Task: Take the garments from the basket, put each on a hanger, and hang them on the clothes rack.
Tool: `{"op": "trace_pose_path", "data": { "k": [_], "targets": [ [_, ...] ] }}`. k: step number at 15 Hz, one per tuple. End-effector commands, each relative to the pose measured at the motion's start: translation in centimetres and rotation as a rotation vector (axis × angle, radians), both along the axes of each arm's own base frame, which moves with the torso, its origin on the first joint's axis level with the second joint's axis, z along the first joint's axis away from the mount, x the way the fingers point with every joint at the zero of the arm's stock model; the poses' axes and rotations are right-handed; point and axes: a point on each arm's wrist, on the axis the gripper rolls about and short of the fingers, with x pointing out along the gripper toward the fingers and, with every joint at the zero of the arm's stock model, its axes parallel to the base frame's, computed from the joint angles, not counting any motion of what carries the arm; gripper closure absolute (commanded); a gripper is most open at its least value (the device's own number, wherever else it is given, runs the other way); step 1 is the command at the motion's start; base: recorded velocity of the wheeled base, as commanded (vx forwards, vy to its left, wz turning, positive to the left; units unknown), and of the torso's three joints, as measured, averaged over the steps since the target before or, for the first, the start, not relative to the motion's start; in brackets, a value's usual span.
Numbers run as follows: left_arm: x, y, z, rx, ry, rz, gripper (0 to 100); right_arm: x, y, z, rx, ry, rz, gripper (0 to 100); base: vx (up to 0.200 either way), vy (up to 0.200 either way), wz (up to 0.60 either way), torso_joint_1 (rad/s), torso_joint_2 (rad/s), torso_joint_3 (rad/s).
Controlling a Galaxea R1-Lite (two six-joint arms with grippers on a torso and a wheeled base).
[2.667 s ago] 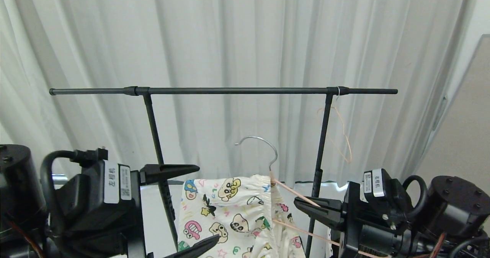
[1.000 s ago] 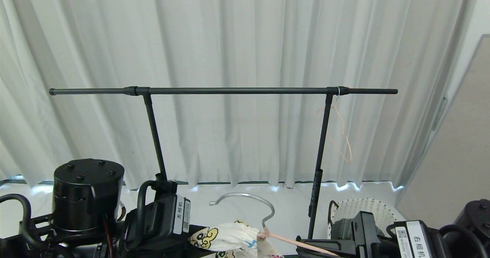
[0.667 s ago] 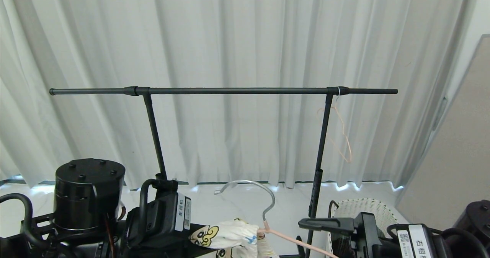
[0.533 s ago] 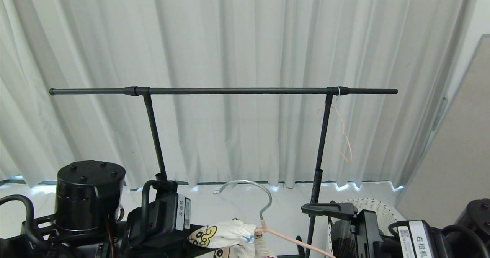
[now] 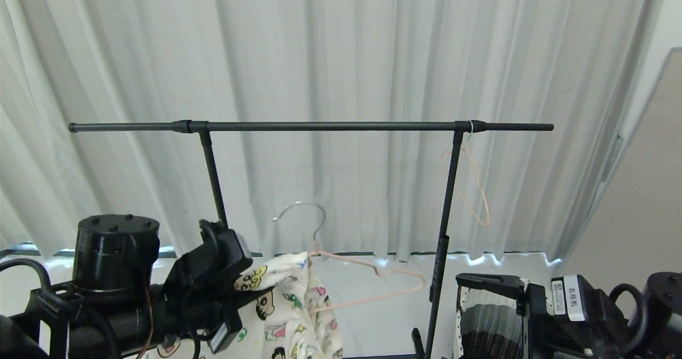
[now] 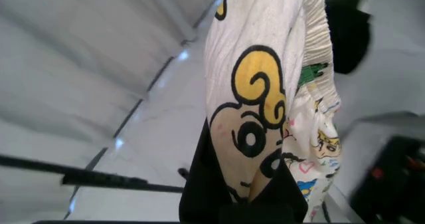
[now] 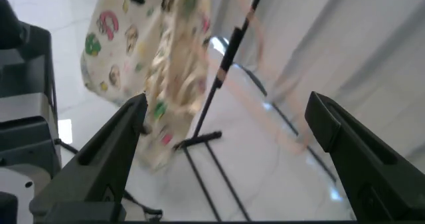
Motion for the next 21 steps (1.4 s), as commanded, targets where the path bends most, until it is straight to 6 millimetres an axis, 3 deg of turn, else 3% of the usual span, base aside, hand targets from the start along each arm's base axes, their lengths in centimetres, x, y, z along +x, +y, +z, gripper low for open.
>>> {"op": "trace_pose_path", "data": {
  "k": [1,4,7,13,17,19,21],
  "targets": [
    [3.8,-0.3,2.5,-0.052,-0.058,0.158,100,0.7,0.3,-1.8,-0.048,0.098,-0.075,0,0.0,0.0,0.0,0.0,0.0,0.0],
    [4.1,-2.3,4.6,-0.146,-0.075,0.212,100,1.6,1.6,-2.9,-0.003,0.295,-0.161,0,0.0,0.0,0.0,0.0,0.0,0.0],
    [3.0,-3.7,5.6,-0.175,-0.095,0.149,100,2.1,1.9,-2.7,0.024,0.387,-0.184,0,0.0,0.0,0.0,0.0,0.0,0.0],
    [3.0,-3.8,5.9,-0.183,-0.103,0.143,100,1.5,1.4,4.4,-0.067,0.597,-0.228,0,0.0,0.0,0.0,0.0,0.0,0.0],
    [2.9,-4.6,6.6,-0.21,-0.111,0.118,100,3.5,3.2,3.9,0.033,0.673,-0.266,0,0.0,0.0,0.0,0.0,0.0,0.0],
    [2.8,-5.5,7.6,-0.258,-0.113,0.1,100,5.1,5.4,3.8,0.182,0.692,-0.365,0,0.0,0.0,0.0,0.0,0.0,0.0],
    [3.0,-5.8,8.2,-0.271,-0.132,0.09,100,5.0,6.8,3.9,0.226,0.734,-0.392,0,0.0,0.0,0.0,0.0,0.0,0.0]
  ]
}}
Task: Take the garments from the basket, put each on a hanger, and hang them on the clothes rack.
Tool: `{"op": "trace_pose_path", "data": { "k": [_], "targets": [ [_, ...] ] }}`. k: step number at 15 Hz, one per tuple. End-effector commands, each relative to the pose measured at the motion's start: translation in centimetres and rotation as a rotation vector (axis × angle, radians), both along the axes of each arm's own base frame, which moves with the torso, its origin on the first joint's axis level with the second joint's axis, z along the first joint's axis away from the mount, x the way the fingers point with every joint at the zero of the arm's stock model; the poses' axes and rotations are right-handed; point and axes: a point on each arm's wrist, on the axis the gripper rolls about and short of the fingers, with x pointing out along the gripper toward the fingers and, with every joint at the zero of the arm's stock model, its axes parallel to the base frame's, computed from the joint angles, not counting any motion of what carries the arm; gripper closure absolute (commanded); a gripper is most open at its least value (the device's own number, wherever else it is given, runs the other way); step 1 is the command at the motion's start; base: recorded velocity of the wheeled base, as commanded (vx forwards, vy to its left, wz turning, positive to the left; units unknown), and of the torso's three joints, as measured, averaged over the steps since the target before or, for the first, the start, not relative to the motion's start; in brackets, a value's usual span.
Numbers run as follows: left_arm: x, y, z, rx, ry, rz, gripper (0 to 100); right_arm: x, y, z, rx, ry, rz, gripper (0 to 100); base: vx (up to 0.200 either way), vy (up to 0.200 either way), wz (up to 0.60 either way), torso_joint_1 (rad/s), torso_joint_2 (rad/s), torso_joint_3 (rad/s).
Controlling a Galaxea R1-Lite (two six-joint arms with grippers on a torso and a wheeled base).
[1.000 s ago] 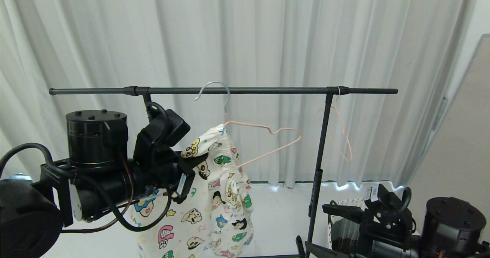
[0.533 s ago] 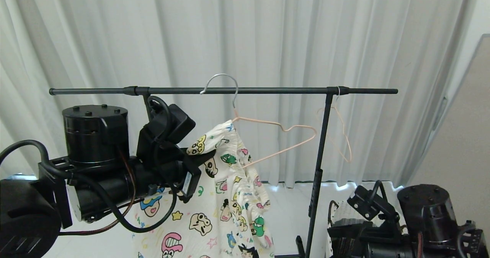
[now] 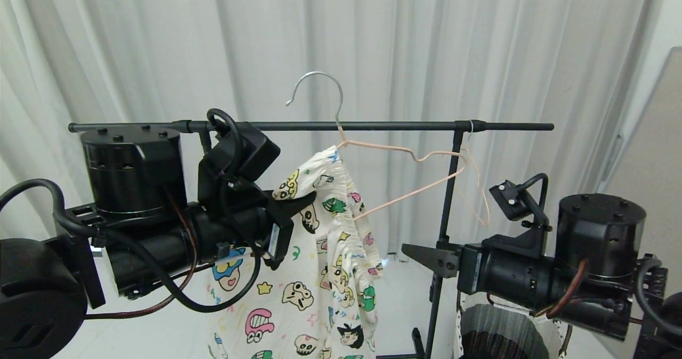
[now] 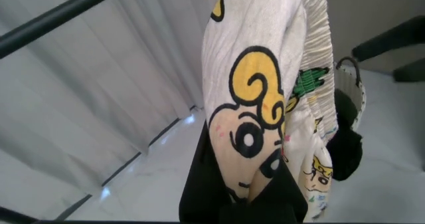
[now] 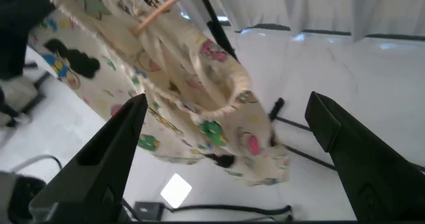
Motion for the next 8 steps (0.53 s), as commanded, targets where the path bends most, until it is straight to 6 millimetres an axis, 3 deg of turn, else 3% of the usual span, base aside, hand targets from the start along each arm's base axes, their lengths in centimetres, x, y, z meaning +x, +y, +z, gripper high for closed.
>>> {"op": "trace_pose_path", "data": {
  "k": [1,6,8],
  "targets": [
    [0.1,-0.3,0.7,-0.014,-0.021,-0.007,100,0.1,1.9,-1.4,-0.021,0.05,0.007,0,0.0,0.0,0.0,0.0,0.0,0.0],
    [-0.3,-1.2,1.4,-0.026,-0.043,-0.042,100,1.9,3.8,-2.2,0.019,0.04,-0.09,0,0.0,0.0,0.0,0.0,0.0,0.0],
    [-0.2,-1.5,1.7,-0.033,-0.052,-0.051,100,1.7,4.2,-2.4,0.01,0.044,-0.079,0,0.0,0.0,0.0,0.0,0.0,0.0]
  ]
}}
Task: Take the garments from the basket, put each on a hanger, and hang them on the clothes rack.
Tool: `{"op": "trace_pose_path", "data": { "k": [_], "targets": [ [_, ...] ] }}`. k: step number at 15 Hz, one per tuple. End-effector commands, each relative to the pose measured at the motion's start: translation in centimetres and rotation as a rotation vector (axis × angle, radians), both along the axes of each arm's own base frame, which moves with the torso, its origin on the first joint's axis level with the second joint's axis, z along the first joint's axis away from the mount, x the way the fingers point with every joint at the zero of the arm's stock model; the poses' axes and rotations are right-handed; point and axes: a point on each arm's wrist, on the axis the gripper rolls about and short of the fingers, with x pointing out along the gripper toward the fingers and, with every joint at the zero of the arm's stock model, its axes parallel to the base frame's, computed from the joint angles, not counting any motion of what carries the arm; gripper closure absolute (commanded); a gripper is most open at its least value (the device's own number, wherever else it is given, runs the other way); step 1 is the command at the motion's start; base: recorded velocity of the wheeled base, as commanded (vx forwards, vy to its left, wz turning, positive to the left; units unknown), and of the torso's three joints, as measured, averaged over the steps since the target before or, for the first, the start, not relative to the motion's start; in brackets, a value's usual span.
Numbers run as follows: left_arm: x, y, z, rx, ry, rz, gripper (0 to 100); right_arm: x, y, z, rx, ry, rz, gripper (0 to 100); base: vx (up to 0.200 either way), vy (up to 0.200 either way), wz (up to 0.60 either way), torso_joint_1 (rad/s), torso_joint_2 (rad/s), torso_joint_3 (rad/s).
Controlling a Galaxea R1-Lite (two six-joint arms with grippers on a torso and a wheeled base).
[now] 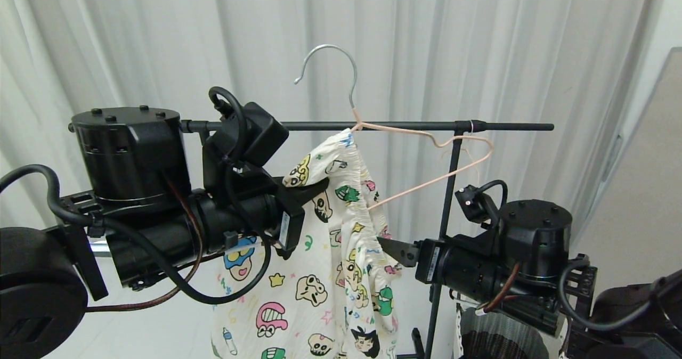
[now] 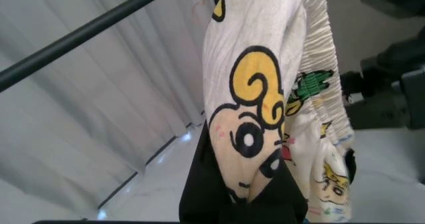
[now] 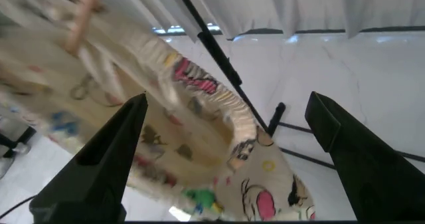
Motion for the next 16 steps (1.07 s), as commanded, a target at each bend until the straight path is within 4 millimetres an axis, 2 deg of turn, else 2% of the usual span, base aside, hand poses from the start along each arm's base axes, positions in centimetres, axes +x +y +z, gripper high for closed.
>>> {"op": "trace_pose_path", "data": {
  "k": [1,6,10,15,16],
  "targets": [
    [0.3,-0.3,0.2,-0.004,-0.006,-0.005,100,-0.1,0.5,-0.7,-0.018,0.016,0.015,0,0.0,0.0,0.0,0.0,0.0,0.0],
    [0.7,-0.1,0.6,-0.013,-0.021,0.013,100,0.1,0.3,-2.7,-0.1,0.035,-0.09,0,0.0,0.0,0.0,0.0,0.0,0.0],
    [1.0,0.5,-0.4,0.014,0.004,0.044,100,2.3,-3.1,-4.9,-0.272,0.007,-0.245,0,0.0,0.0,0.0,0.0,0.0,0.0],
    [1.3,2.1,-3.1,0.118,0.041,0.081,100,5.2,-6.9,-4.9,-0.354,-0.037,-0.384,0,0.0,0.0,0.0,0.0,0.0,0.0],
    [1.3,2.1,-3.2,0.121,0.045,0.08,100,5.3,-7.0,-4.9,-0.356,-0.038,-0.386,0,0.0,0.0,0.0,0.0,0.0,0.0]
  ]
}}
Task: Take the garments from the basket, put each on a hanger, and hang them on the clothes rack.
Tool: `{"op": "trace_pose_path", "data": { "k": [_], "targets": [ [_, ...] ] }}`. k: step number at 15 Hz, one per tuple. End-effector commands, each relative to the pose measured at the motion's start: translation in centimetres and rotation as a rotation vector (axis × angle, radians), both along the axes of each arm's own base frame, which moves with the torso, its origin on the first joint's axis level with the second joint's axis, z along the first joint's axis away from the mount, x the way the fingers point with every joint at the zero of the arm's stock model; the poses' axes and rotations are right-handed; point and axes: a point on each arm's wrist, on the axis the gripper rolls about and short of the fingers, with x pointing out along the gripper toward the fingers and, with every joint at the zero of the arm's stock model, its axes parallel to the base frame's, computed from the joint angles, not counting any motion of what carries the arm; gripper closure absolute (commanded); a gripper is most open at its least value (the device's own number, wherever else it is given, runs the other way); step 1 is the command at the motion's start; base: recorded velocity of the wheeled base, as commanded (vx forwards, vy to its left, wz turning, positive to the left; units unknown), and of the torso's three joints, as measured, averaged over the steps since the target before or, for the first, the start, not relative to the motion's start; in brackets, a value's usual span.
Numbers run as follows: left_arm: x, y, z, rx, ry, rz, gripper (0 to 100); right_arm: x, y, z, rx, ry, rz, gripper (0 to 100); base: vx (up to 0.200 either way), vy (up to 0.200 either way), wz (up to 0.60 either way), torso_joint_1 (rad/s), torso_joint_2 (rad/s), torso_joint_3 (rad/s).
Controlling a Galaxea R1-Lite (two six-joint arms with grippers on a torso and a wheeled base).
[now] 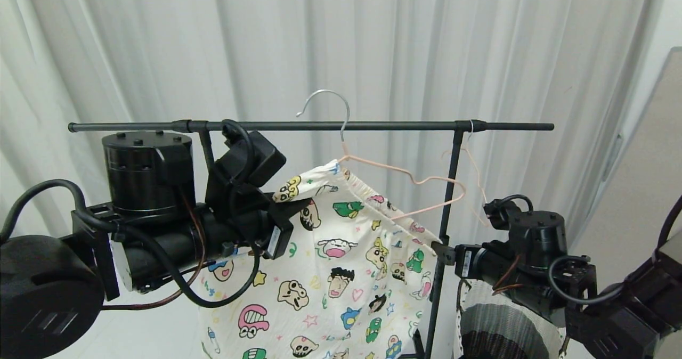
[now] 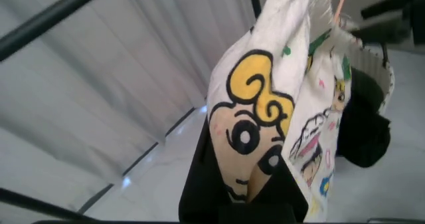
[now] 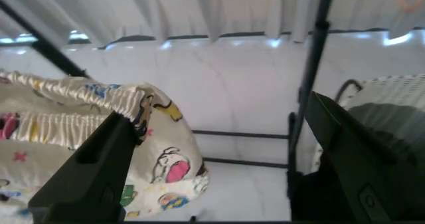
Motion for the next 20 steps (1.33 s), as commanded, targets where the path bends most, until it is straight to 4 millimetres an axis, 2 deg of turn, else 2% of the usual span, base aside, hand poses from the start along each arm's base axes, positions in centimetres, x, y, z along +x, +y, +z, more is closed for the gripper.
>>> {"op": "trace_pose_path", "data": {
  "k": [1,3,7,11,14,16,20],
  "targets": [
    [-0.4,0.6,-1.4,0.032,0.038,0.009,100,1.1,-1.8,0.1,-0.04,-0.021,-0.049,0,0.0,0.0,0.0,0.0,0.0,0.0],
    [-0.9,1.4,-2.7,0.084,0.06,0.016,100,1.5,-2.5,0.5,-0.06,-0.04,-0.065,0,0.0,0.0,0.0,0.0,0.0,0.0],
    [-1.5,2.5,-4.4,0.106,0.065,0.037,100,1.3,-2.8,1.5,-0.047,-0.068,-0.064,0,0.0,0.0,0.0,0.0,0.0,0.0],
    [-2.8,3.6,-7.6,0.234,0.135,0.015,100,0.6,-3.0,3.0,-0.083,-0.131,-0.004,0,0.0,0.0,0.0,0.0,0.0,0.0],
    [-2.2,3.9,-7.8,0.216,0.161,0.066,100,-0.9,-3.3,5.4,-0.195,-0.215,0.165,0,0.0,0.0,0.0,0.0,0.0,0.0],
    [-2.0,3.4,-7.1,0.1,0.16,0.1,100,-2.1,-3.6,6.9,-0.237,-0.256,0.256,0,0.0,0.0,0.0,0.0,0.0,0.0],
    [-1.9,2.2,-6.8,0.06,0.099,0.072,100,-5.4,-4.7,8.3,-0.27,-0.286,0.415,0,0.0,0.0,0.0,0.0,0.0,0.0]
  ]
}}
